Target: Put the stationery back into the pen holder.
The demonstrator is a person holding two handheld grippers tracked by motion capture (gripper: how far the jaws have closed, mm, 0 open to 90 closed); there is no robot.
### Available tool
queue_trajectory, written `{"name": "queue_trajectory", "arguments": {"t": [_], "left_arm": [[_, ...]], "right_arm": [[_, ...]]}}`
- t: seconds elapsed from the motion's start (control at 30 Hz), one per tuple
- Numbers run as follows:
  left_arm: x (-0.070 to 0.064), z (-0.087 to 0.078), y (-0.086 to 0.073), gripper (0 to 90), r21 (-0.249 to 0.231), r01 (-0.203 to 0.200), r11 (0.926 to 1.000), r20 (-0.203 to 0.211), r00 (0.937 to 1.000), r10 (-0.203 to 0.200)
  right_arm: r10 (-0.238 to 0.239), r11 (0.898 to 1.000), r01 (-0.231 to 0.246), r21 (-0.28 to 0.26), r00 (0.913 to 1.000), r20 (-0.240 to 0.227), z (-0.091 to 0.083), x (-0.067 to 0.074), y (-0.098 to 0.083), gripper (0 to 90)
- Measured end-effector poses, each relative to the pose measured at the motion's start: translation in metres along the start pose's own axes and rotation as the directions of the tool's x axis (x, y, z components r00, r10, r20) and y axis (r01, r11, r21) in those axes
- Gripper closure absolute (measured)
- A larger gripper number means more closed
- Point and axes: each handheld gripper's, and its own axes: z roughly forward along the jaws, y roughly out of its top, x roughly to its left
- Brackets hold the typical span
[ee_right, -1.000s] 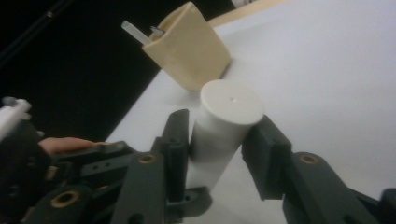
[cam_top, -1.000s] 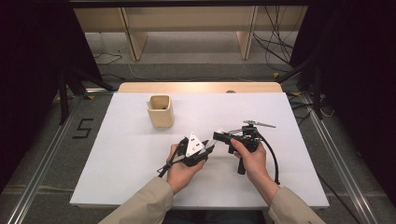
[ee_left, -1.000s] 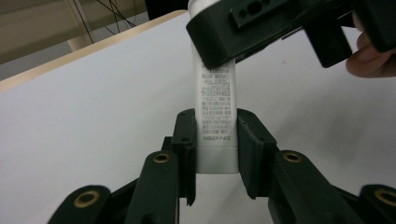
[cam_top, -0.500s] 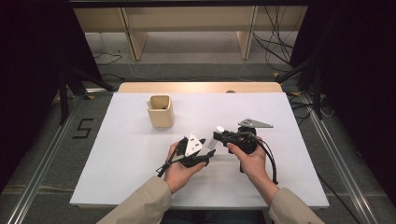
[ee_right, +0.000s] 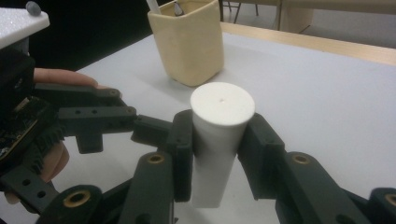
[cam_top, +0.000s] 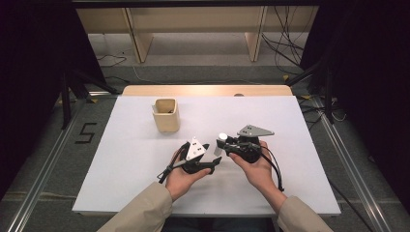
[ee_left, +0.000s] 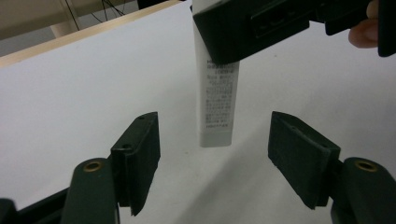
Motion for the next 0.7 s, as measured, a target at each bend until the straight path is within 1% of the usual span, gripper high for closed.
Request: {"name": "queue_trajectory", "arguments": {"t": [0.23,0.43,0.57,0.7], "left_arm": [[-0.0005,0.0001,0.0010,41.5,-0.012,-0.019,0.9997,-0.007,0.9998,0.019],[-0.0009,0.0024,0.0024,48.5,-0.024,-0.022,0.9995,-0.009,0.9997,0.022],[-0.0016,0.0040,0.0028,55.6,-0.030,-0.029,0.9991,-0.010,0.9995,0.029],[-0.0031,0.0048,0.0035,64.1,-0.041,-0.035,0.9985,-0.030,0.9990,0.034]], "right_arm": [[-0.006,1.000,0.006,0.002,1.0000,-0.001,0.0000,0.0020,0.0002,67.2],[-0.014,1.000,0.014,0.012,0.9999,-0.005,0.0024,0.0049,-0.0007,67.2],[-0.021,1.000,0.021,0.013,0.9997,-0.010,0.0035,0.0070,-0.0008,67.2],[-0.019,1.000,0.020,0.017,0.9997,-0.013,0.0043,0.0089,-0.0012,67.2]]}}
